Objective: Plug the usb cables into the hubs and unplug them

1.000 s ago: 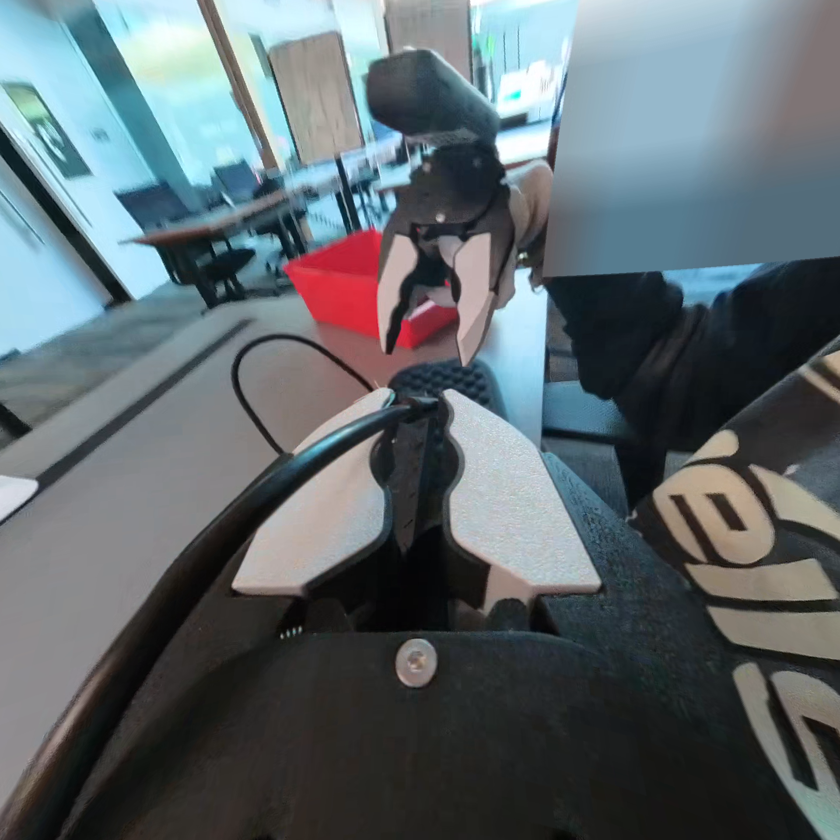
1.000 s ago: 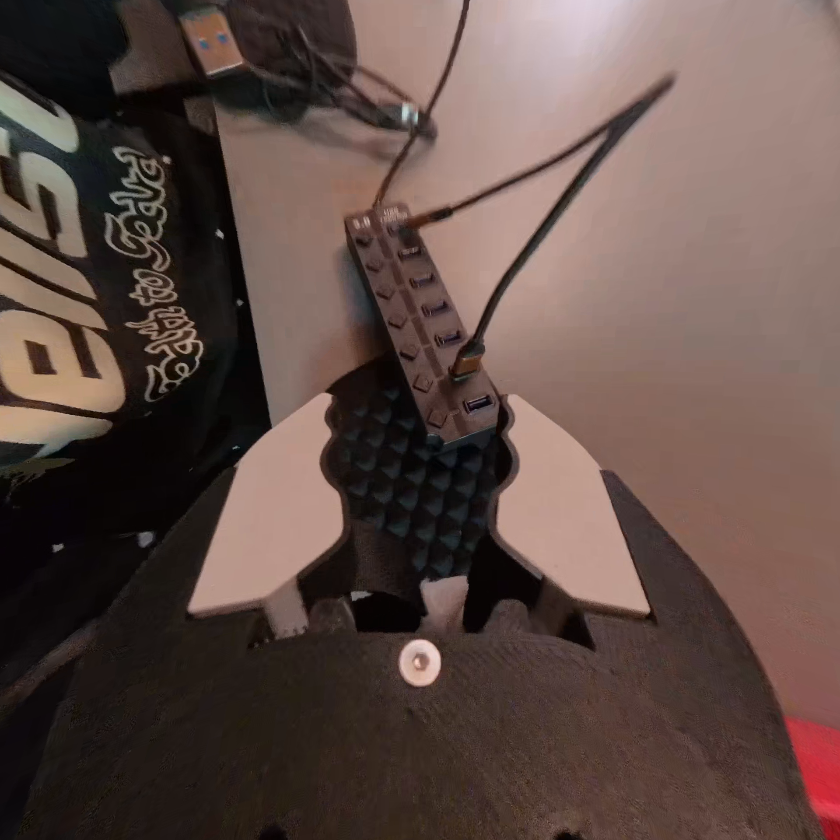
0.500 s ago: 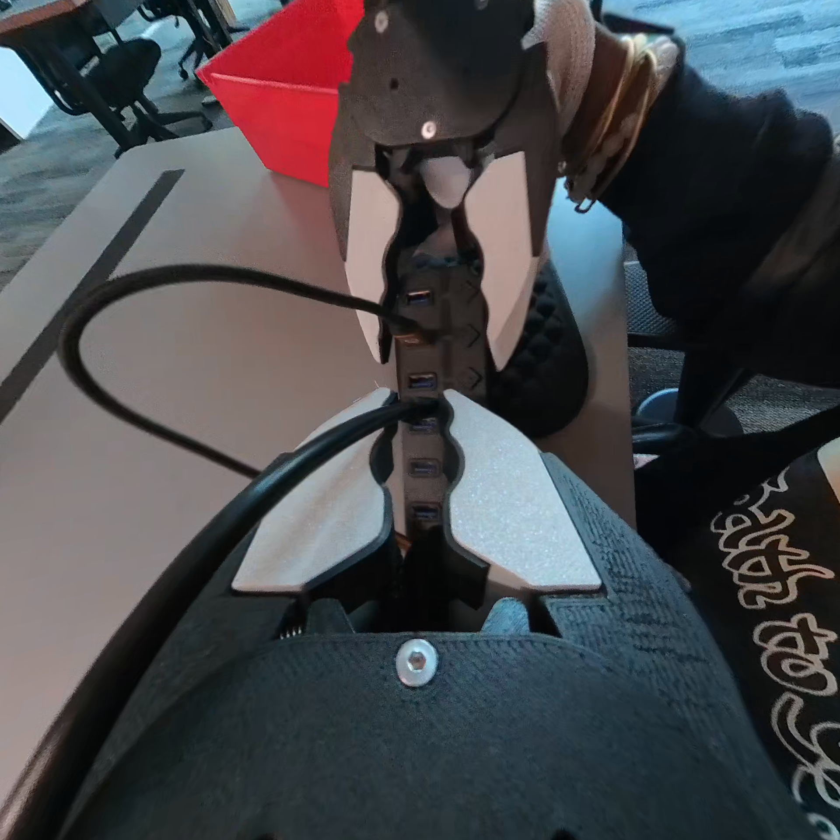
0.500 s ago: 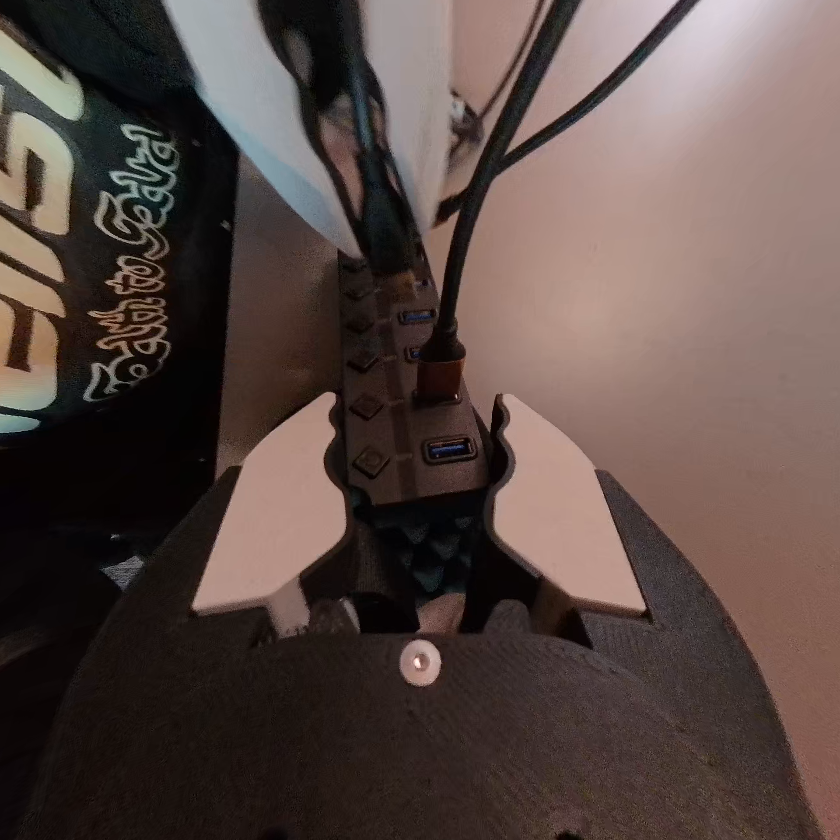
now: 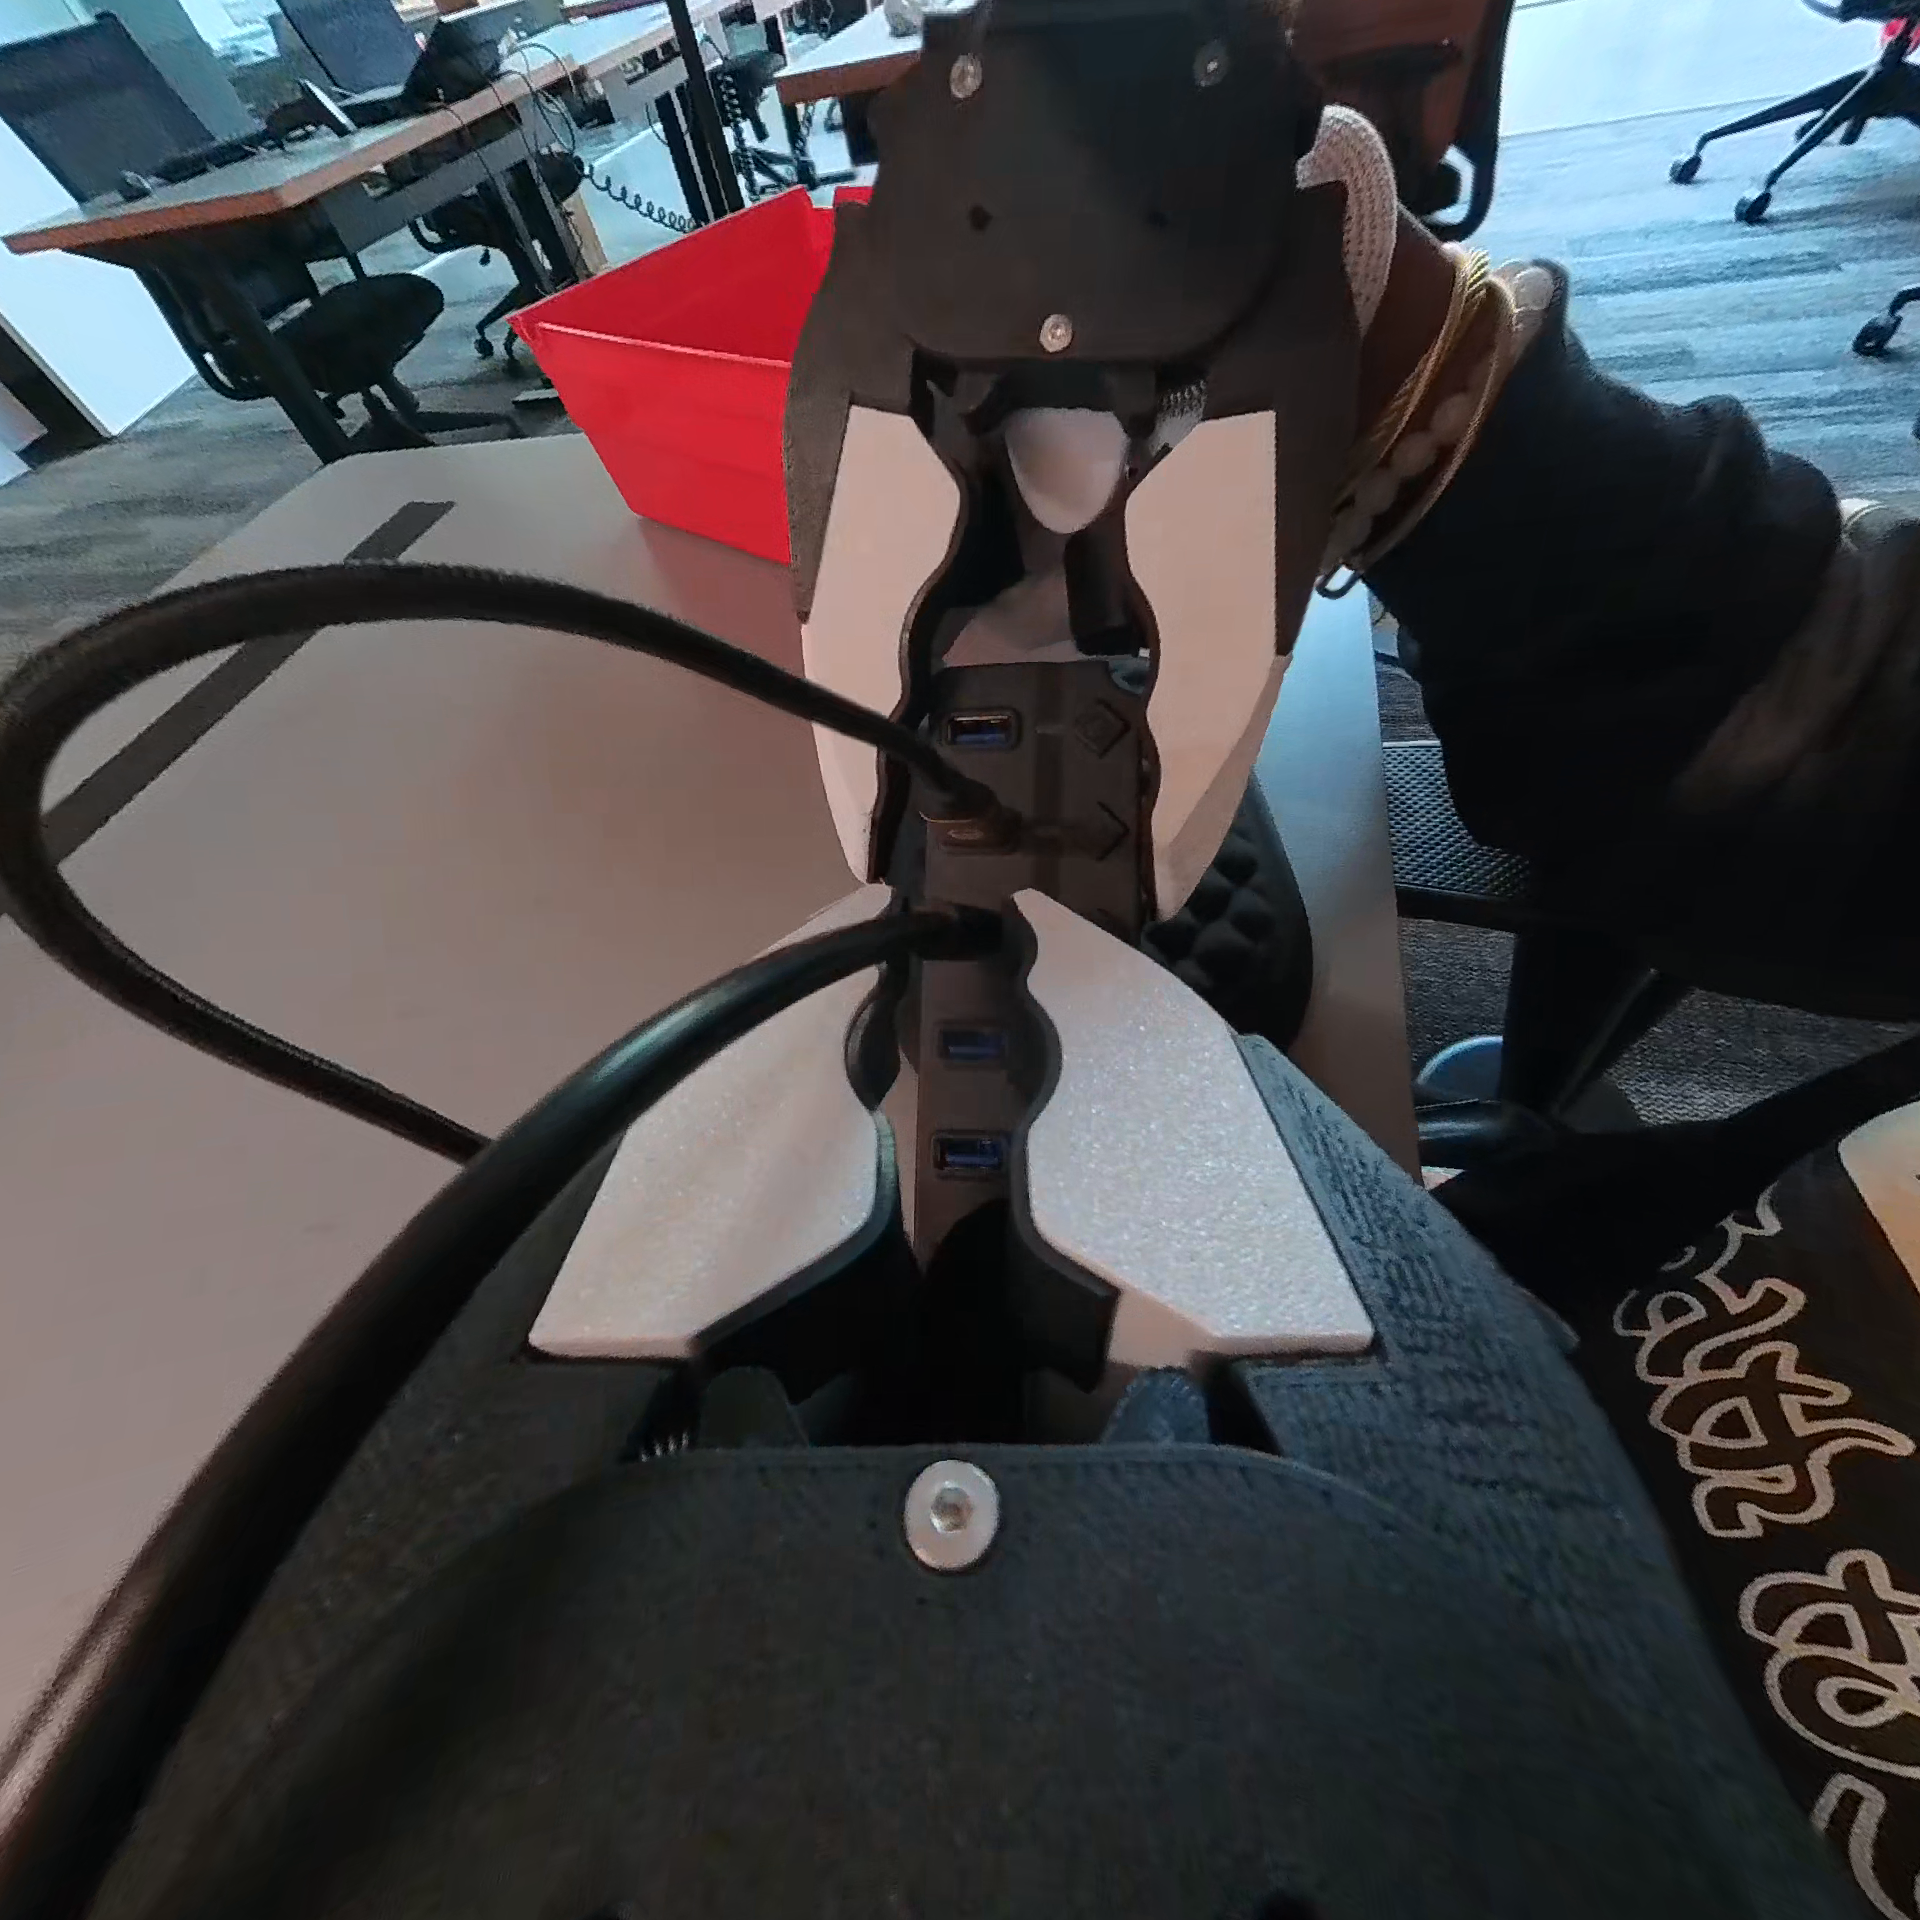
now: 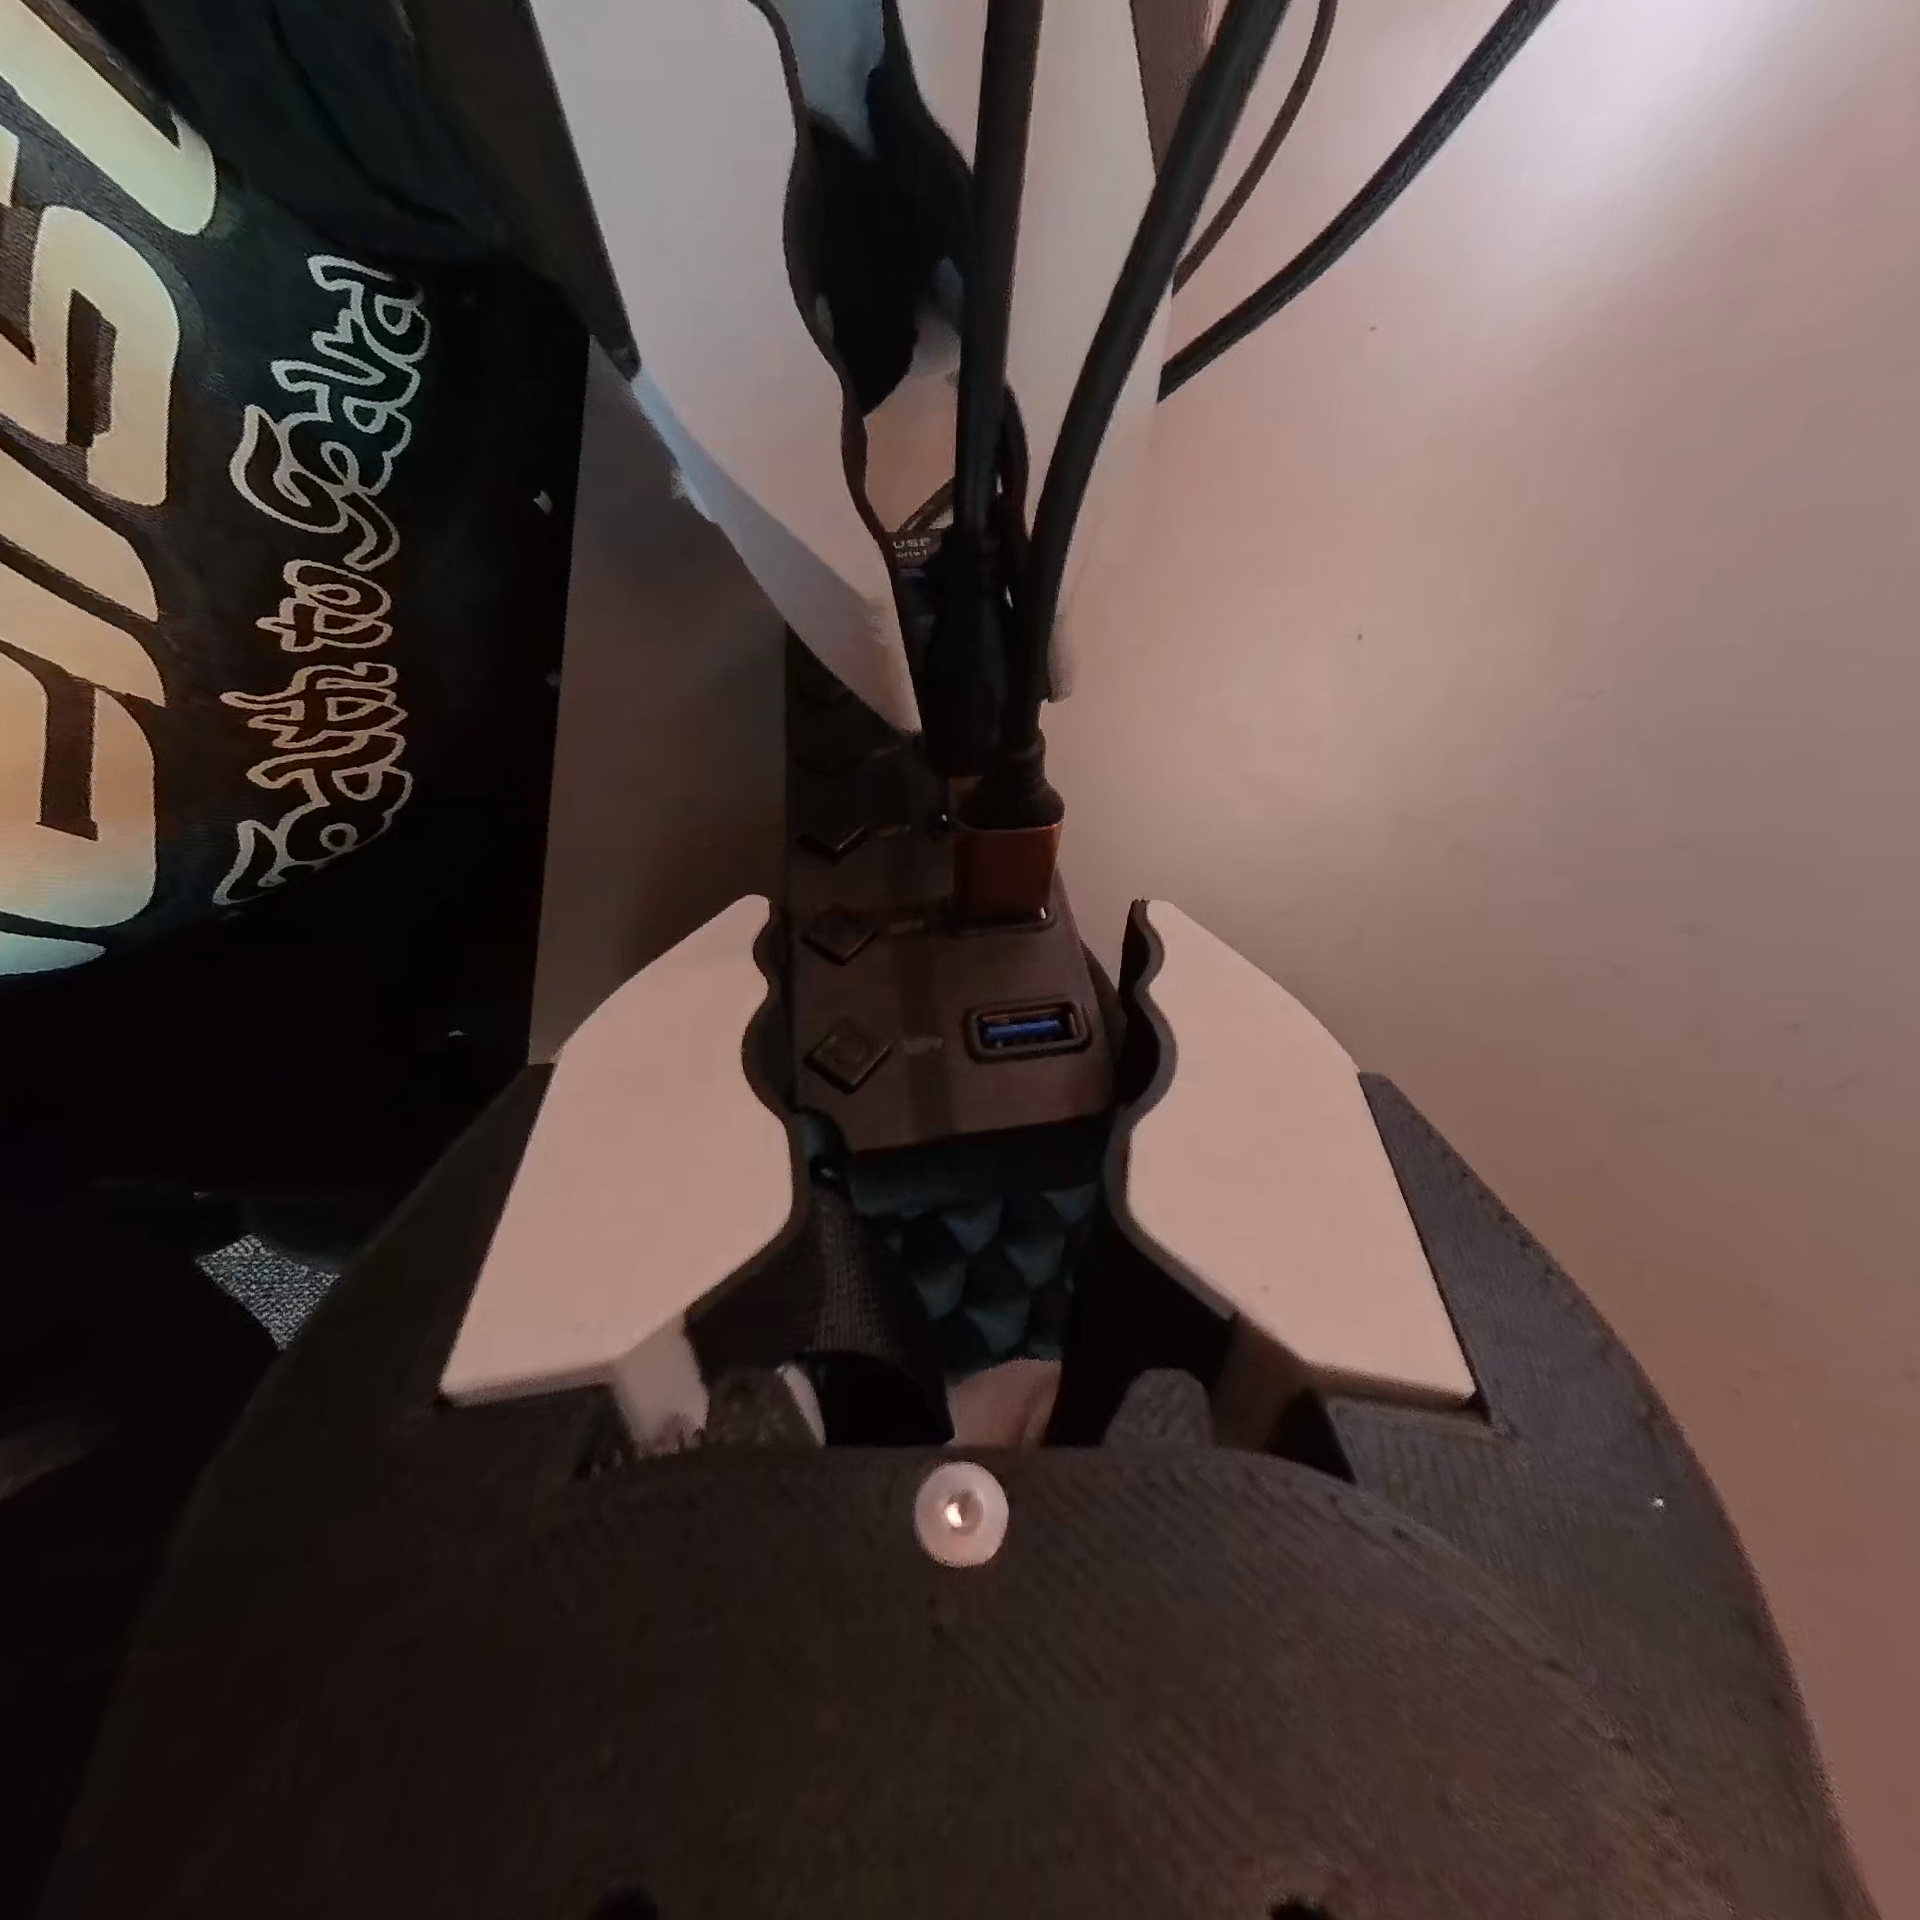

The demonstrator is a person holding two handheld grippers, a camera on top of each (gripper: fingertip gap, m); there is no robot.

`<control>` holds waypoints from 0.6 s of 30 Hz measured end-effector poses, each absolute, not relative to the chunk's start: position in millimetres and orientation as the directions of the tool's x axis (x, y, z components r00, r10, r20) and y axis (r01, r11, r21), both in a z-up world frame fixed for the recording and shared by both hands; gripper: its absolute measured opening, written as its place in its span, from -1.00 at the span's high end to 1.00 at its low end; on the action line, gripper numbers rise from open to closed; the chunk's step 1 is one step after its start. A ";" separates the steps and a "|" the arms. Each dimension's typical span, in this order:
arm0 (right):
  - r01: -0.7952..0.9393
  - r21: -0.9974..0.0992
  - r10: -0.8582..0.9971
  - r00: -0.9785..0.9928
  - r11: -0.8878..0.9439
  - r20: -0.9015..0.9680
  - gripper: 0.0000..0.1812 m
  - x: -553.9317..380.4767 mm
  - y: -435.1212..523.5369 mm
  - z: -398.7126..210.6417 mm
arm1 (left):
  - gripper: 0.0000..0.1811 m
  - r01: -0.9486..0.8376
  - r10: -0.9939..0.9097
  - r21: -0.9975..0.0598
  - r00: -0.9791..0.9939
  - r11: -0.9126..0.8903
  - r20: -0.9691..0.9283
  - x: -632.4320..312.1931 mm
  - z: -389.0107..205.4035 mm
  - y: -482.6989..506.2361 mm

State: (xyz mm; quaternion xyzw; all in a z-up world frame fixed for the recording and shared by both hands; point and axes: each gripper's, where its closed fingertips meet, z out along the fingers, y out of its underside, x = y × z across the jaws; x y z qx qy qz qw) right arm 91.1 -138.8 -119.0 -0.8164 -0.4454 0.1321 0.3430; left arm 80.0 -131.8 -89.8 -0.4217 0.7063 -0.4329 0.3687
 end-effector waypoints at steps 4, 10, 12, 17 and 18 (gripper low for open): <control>0.638 -0.681 0.825 0.559 -0.360 0.088 0.31 90.8 -139.6 -119.7 | 0.80 -0.287 -0.897 -0.916 -0.417 0.281 -0.145 80.3 -91.0 -133.0; 0.629 -0.700 0.834 0.544 -0.338 0.086 0.32 87.5 -140.1 -115.0 | 0.82 -0.317 -0.849 -0.863 -0.484 0.394 -0.210 83.7 -94.5 -136.4; 0.644 -0.691 0.852 0.518 -0.330 0.076 0.41 86.0 -144.6 -116.4 | 0.80 -0.317 -0.858 -0.871 -0.475 0.375 -0.196 86.6 -98.3 -138.4; 0.702 -0.573 0.844 0.535 -0.424 0.031 0.41 92.1 -146.7 -143.4 | 0.82 -0.332 -0.860 -0.865 -0.471 0.378 -0.195 91.5 -115.7 -139.0; 0.679 -0.586 0.838 0.546 -0.442 0.001 0.40 91.1 -145.7 -144.1 | 0.81 -0.345 -0.865 -0.862 -0.467 0.370 -0.184 91.3 -116.7 -137.0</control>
